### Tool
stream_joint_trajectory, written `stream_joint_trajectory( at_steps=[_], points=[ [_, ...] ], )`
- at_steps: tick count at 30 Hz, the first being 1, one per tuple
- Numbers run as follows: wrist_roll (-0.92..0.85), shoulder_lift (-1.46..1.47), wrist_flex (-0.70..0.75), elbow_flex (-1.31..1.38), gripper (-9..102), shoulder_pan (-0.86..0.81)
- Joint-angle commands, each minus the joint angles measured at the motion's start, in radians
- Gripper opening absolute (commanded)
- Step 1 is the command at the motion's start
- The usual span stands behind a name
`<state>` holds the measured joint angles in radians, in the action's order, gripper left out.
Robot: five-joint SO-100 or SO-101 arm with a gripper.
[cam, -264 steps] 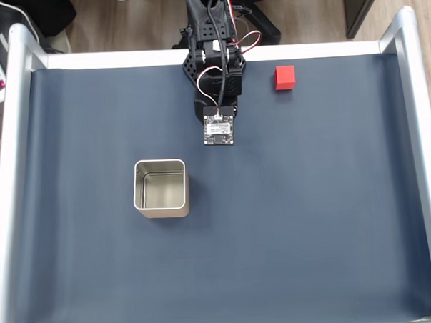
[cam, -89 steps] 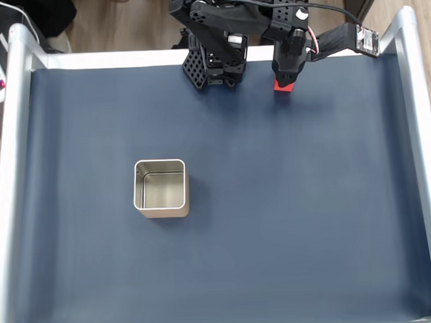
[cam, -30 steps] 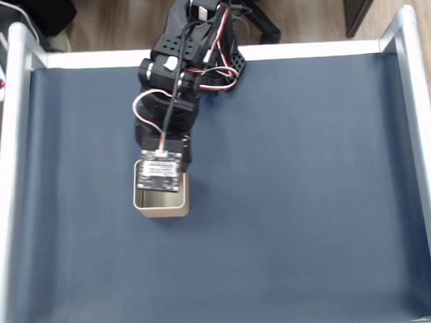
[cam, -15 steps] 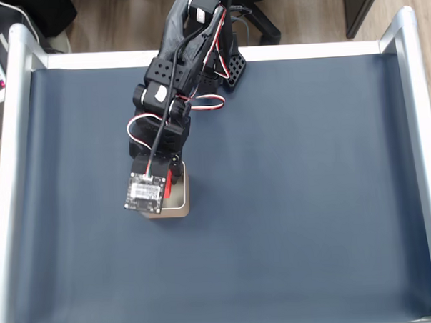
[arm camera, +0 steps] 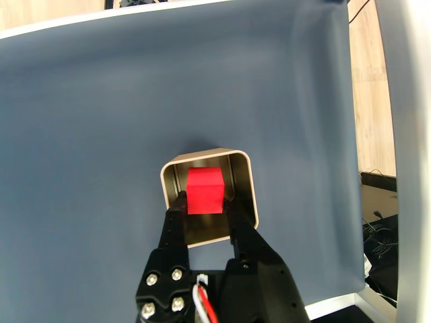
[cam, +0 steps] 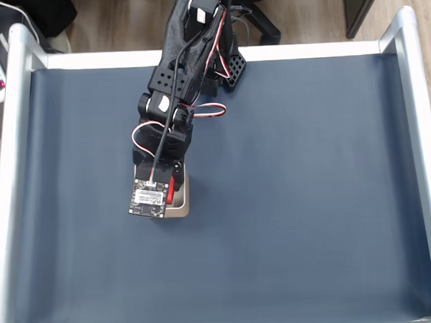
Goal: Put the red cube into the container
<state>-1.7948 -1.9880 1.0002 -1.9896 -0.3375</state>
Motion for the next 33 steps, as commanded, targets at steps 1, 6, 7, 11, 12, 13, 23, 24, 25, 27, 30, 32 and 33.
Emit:
stream_joint_trajectory(
  at_steps=[1,6,7,11,12,13,23,24,25,27,30,32,33],
  points=[
    [0.012,-0.015,-0.023,0.002,0,0.009],
    [0.014,-0.014,-0.040,-0.005,0,0.009],
    [0.015,-0.012,-0.040,-0.005,0,0.009],
    [0.026,-0.012,-0.046,-0.005,1,0.009],
    [0.029,-0.015,-0.046,-0.005,3,0.009],
    [0.032,-0.018,-0.048,-0.005,4,0.008],
    [0.046,-0.023,-0.097,-0.023,15,0.002],
    [0.048,-0.025,-0.097,-0.025,16,-0.002],
    [0.046,-0.026,-0.097,-0.026,16,-0.003],
    [0.043,-0.026,-0.097,-0.026,18,-0.009],
    [0.048,-0.026,-0.098,-0.028,20,-0.015],
    [0.069,-0.028,-0.101,-0.028,22,-0.015],
    [0.074,-0.031,-0.101,-0.028,23,-0.015]
  ],
)
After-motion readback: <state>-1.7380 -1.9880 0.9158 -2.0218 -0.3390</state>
